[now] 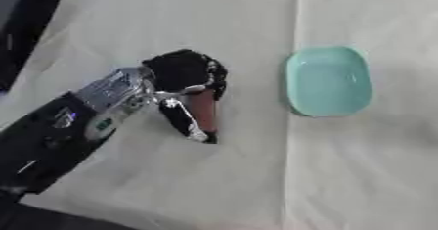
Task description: Pick up objects on the table and place them in the box.
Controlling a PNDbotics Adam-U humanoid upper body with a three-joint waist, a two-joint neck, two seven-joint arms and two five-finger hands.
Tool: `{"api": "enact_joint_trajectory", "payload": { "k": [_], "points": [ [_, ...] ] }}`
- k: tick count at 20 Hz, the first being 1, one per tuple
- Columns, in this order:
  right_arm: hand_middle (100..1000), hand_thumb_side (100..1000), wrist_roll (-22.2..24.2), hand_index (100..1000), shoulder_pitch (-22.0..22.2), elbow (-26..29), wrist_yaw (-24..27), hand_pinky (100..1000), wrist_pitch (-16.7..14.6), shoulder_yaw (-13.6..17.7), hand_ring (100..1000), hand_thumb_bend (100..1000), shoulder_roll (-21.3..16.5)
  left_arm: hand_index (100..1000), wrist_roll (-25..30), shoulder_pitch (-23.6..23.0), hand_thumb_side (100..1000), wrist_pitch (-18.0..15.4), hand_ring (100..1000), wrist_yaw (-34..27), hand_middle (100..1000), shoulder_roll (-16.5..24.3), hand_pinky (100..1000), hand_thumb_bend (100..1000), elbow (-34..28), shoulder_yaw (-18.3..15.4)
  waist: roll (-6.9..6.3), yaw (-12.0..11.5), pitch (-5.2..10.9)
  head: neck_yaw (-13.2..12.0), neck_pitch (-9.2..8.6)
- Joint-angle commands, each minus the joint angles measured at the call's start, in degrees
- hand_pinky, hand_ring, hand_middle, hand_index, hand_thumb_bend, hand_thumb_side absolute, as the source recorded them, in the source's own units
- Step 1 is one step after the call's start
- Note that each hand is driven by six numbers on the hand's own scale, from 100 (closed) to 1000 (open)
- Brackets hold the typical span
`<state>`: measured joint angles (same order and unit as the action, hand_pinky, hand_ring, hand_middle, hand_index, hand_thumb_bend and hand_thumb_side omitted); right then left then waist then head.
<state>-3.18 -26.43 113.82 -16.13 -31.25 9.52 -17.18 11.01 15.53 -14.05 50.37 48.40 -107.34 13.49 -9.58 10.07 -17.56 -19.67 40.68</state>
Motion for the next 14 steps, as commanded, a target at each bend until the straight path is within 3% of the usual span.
{"api": "enact_joint_trajectory", "payload": {
  "k": [1, 7, 14],
  "points": [
    [613, 777, 0.3, 822, -0.1, 0.8, 0.3, 190, 0.1, 0.0, 359, 100, -1.2, 490, 0.6, 1.6, 100, 1.6, 365, -2.9, 349, 4.5, 106, 555, -2.6, -3.6, 0.15, -0.3, 1.57, 0.2, -0.77],
    [614, 782, 0.4, 822, 0.1, 0.8, 0.2, 192, 0.2, -0.1, 361, 100, -1.1, 477, 1.6, 6.2, 100, 3.2, 351, -9.9, 335, 7.0, 100, 525, -3.2, -6.9, 0.11, -0.5, 2.13, 0.4, -0.56],
    [614, 775, 0.6, 822, -0.1, 0.8, 0.2, 192, 0.2, -0.3, 360, 100, -1.0, 470, 3.3, 10.6, 100, 3.0, 346, -14.4, 331, 5.6, 100, 479, -3.4, -6.0, 0.08, -0.2, 2.33, 0.3, -0.21]
  ]
}}
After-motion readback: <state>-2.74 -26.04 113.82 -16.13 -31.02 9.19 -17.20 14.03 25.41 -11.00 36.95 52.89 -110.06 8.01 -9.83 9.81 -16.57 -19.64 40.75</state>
